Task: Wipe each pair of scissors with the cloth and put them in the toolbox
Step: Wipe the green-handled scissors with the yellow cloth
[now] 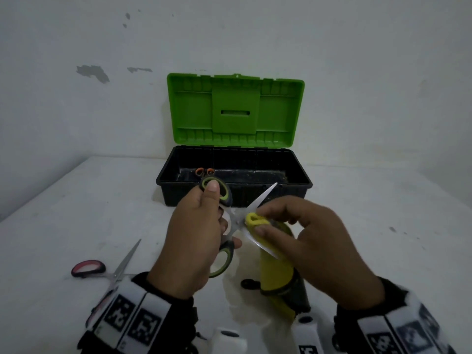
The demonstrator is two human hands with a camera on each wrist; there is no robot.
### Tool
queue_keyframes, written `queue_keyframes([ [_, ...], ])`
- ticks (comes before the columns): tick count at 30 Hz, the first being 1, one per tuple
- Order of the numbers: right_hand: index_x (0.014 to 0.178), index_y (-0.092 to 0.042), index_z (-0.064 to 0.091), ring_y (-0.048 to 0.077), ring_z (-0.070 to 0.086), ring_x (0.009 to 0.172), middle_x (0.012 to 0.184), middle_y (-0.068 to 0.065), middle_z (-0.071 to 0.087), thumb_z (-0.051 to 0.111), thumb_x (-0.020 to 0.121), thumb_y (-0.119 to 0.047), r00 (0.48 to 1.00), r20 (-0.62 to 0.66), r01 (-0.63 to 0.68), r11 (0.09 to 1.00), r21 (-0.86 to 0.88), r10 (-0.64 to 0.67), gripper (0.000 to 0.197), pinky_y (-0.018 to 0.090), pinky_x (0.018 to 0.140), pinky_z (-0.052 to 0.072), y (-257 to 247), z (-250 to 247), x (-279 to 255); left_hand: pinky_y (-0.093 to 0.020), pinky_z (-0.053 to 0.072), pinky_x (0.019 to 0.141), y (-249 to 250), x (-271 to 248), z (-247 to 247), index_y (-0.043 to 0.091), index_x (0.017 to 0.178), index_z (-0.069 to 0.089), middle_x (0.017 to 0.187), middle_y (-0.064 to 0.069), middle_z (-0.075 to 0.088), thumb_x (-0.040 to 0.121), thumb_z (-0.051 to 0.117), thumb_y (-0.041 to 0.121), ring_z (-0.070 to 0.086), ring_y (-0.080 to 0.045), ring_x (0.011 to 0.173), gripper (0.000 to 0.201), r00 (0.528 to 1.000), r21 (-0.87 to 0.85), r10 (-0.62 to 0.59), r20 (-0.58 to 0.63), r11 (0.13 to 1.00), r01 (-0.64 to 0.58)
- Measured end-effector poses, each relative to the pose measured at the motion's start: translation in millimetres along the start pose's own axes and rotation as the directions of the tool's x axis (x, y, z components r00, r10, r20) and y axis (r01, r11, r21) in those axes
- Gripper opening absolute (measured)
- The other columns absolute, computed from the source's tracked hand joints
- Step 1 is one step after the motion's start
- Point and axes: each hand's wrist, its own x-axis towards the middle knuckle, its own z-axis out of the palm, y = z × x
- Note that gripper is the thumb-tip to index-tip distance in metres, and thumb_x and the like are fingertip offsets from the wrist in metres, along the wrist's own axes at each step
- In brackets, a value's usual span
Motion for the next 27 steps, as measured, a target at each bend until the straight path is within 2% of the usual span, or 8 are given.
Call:
queue_keyframes([
  [2, 0.09, -0.031, 0.071, -0.008, 0.06, 0.082, 0.079, -0.026, 0.064, 0.078, 0.079, -0.025, 1.0, 0.003, 0.003, 1.0, -0.01, -0.003, 0.014, 0.001, 0.07, 0.041, -3.8, 8.0, -2.2, -0.036, 0.056, 0.054, -0.8, -1.5, 1.1, 0.018, 0.077, 0.052, 0.063, -0.002, 0.03, 0.1, 0.042, 0.04, 0.034, -0.021, 0.059, 0.033, 1.0, 0.021, 0.009, 0.012, 1.0, -0.009],
  [5, 0.079, -0.027, 0.067, 0.002, 0.06, 0.074, 0.07, -0.018, 0.063, 0.077, 0.078, -0.031, 0.998, -0.059, -0.011, 1.0, -0.007, 0.01, 0.011, 0.007, 0.063, 0.045, -6.8, 19.1, -6.0, -0.036, 0.054, 0.052, -1.2, -5.0, 3.5, 0.02, 0.073, 0.05, 0.055, 0.003, 0.031, 0.101, 0.041, 0.041, 0.036, -0.016, 0.05, 0.035, 0.999, 0.056, 0.05, 0.02, 0.997, -0.052],
  [11, 0.065, -0.019, 0.059, 0.007, 0.055, 0.058, 0.06, -0.007, 0.059, 0.08, 0.076, -0.033, 0.954, -0.253, -0.159, 0.987, 0.034, 0.163, 0.027, 0.011, 0.05, 0.039, -0.1, 18.7, -0.8, -0.038, 0.052, 0.052, 1.0, -8.8, 6.6, 0.019, 0.072, 0.045, 0.05, 0.005, 0.03, 0.102, 0.04, 0.039, 0.033, -0.014, 0.042, 0.036, 0.994, 0.028, 0.107, 0.023, 0.994, -0.107],
  [14, 0.066, -0.02, 0.059, 0.01, 0.054, 0.061, 0.061, -0.008, 0.058, 0.078, 0.077, -0.033, 0.967, -0.211, -0.142, 0.989, 0.03, 0.145, 0.026, 0.011, 0.052, 0.04, -6.6, 22.8, -3.3, -0.039, 0.052, 0.052, 2.0, -10.1, 6.8, 0.018, 0.074, 0.045, 0.045, 0.008, 0.032, 0.102, 0.039, 0.039, 0.035, -0.011, 0.036, 0.036, 0.991, 0.06, 0.131, 0.022, 0.989, -0.132],
  [18, 0.064, -0.018, 0.06, 0.004, 0.053, 0.058, 0.062, -0.006, 0.059, 0.08, 0.077, -0.03, 0.931, -0.302, -0.193, 0.979, 0.062, 0.202, 0.027, 0.011, 0.052, 0.039, 3.3, 17.6, 4.1, -0.038, 0.051, 0.052, -0.4, -10.0, 7.6, 0.018, 0.076, 0.047, 0.045, 0.008, 0.031, 0.102, 0.039, 0.038, 0.034, -0.012, 0.039, 0.034, 0.993, 0.045, 0.118, 0.019, 0.992, -0.119],
  [22, 0.065, -0.018, 0.062, 0.006, 0.054, 0.056, 0.061, -0.004, 0.061, 0.079, 0.078, -0.029, 0.959, -0.21, -0.175, 0.98, 0.096, 0.192, 0.024, 0.01, 0.051, 0.04, -2.5, 23.1, 0.2, -0.037, 0.048, 0.053, -3.5, -7.0, 4.1, 0.018, 0.073, 0.044, 0.046, 0.007, 0.03, 0.102, 0.04, 0.039, 0.032, -0.014, 0.039, 0.036, 0.996, -0.002, 0.085, 0.017, 0.996, -0.085],
  [24, 0.063, -0.017, 0.062, 0.004, 0.054, 0.054, 0.06, -0.004, 0.061, 0.08, 0.077, -0.029, 0.947, -0.236, -0.192, 0.973, 0.124, 0.217, 0.026, 0.01, 0.051, 0.039, 0.7, 21.4, 2.1, -0.036, 0.048, 0.052, -3.9, -6.5, 3.7, 0.018, 0.072, 0.045, 0.046, 0.007, 0.03, 0.102, 0.041, 0.038, 0.03, -0.015, 0.041, 0.036, 0.996, -0.016, 0.081, 0.027, 0.997, -0.081],
  [27, 0.063, -0.018, 0.062, 0.007, 0.058, 0.057, 0.062, -0.003, 0.064, 0.08, 0.076, -0.032, 0.897, -0.33, -0.24, 0.952, 0.191, 0.293, 0.027, 0.021, 0.054, 0.045, 9.6, 14.4, 10.8, -0.035, 0.048, 0.049, -4.8, -5.9, 5.2, 0.016, 0.075, 0.048, 0.046, 0.007, 0.028, 0.102, 0.041, 0.036, 0.029, -0.014, 0.041, 0.034, 0.997, -0.023, 0.074, 0.033, 0.997, -0.074],
])
